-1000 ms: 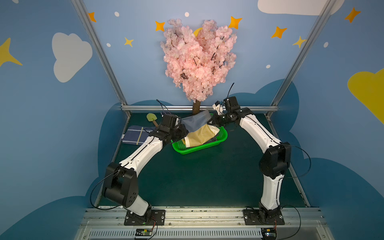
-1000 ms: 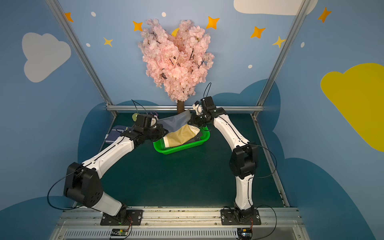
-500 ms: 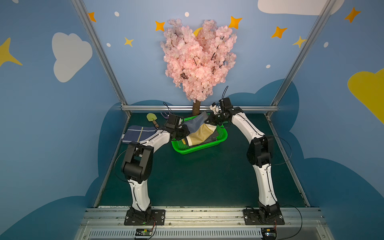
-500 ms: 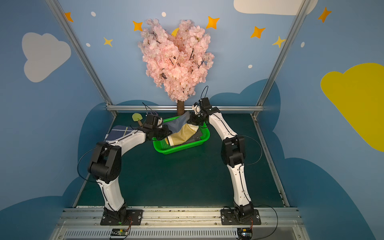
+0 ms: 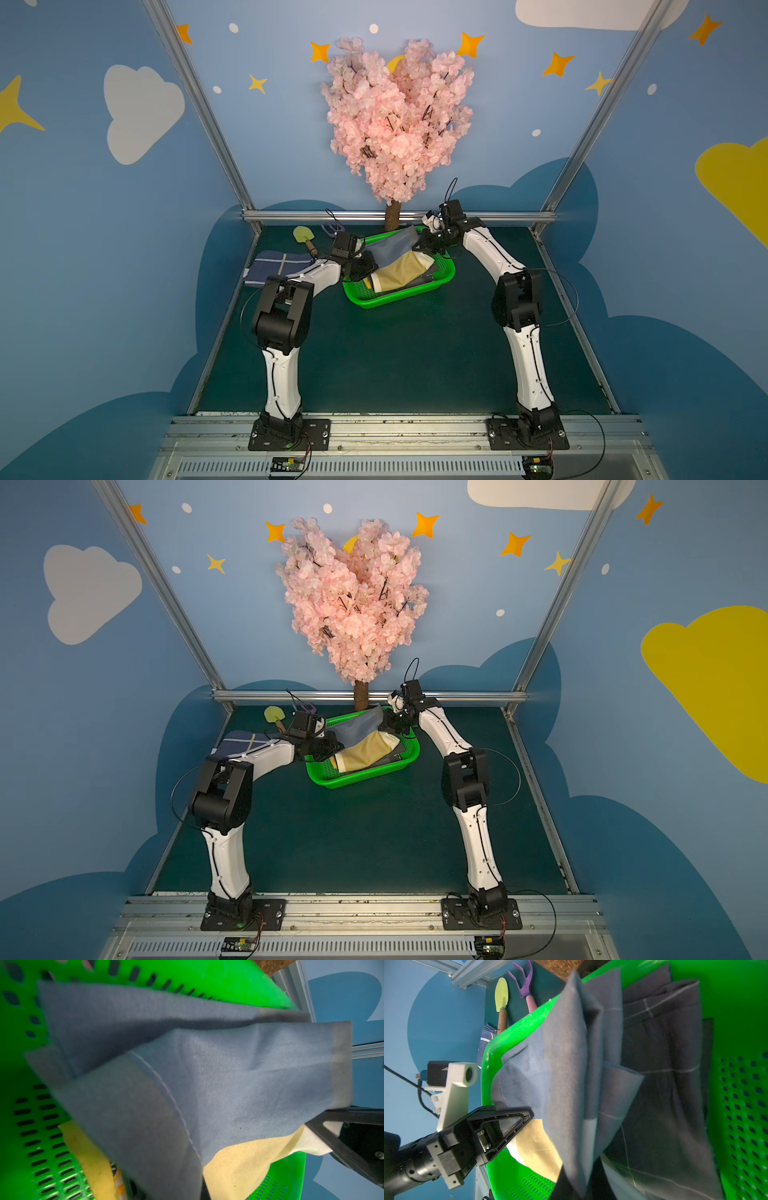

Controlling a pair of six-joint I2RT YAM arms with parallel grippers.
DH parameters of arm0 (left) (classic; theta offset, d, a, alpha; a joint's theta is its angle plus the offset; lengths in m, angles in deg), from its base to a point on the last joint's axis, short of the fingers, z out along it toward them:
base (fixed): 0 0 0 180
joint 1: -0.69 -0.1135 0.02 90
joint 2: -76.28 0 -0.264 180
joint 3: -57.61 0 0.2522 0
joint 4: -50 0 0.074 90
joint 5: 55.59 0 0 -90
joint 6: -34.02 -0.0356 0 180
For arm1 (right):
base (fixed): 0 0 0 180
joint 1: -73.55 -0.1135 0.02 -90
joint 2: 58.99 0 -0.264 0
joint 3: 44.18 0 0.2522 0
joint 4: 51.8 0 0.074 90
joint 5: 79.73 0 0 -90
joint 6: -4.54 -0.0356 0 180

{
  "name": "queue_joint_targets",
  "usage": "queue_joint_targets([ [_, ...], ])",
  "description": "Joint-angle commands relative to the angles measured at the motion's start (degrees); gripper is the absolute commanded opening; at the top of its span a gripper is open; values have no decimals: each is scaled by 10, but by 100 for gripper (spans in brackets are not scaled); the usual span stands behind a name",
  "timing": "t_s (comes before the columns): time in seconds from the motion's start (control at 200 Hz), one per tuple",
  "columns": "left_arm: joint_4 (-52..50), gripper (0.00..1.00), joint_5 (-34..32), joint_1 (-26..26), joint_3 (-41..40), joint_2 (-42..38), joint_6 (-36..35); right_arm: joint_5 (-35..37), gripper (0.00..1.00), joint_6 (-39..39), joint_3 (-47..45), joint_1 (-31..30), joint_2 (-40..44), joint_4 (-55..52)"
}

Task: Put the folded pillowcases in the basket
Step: Place the pillowcase in the basket.

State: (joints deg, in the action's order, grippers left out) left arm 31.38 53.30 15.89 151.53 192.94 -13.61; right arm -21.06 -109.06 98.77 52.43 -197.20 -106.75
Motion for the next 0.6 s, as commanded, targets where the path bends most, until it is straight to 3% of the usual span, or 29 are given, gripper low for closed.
queue_joint_targets([
  [0.0,16,4,6,-3,2,15,-13,5,0,0,-4,5,-19,0],
  [0.06,22,12,6,-3,-3,14,-14,9,1,0,-3,5,-21,-3],
  [0.1,25,25,8,-3,-4,12,-15,12,18,1,-3,5,-22,-3],
  [0.15,24,50,9,-4,-3,12,-18,17,44,0,-3,5,-21,-5],
  [0.2,20,68,8,-5,-1,9,-19,22,56,0,-3,6,-18,-7],
  [0.275,18,79,7,-7,-2,3,-22,31,67,3,-2,6,-11,-10],
  [0.355,15,86,5,-11,-2,-8,-26,44,74,6,-2,6,0,-13],
  [0.591,-12,88,-4,-29,-6,-65,-45,57,88,27,-12,-2,45,-8],
])
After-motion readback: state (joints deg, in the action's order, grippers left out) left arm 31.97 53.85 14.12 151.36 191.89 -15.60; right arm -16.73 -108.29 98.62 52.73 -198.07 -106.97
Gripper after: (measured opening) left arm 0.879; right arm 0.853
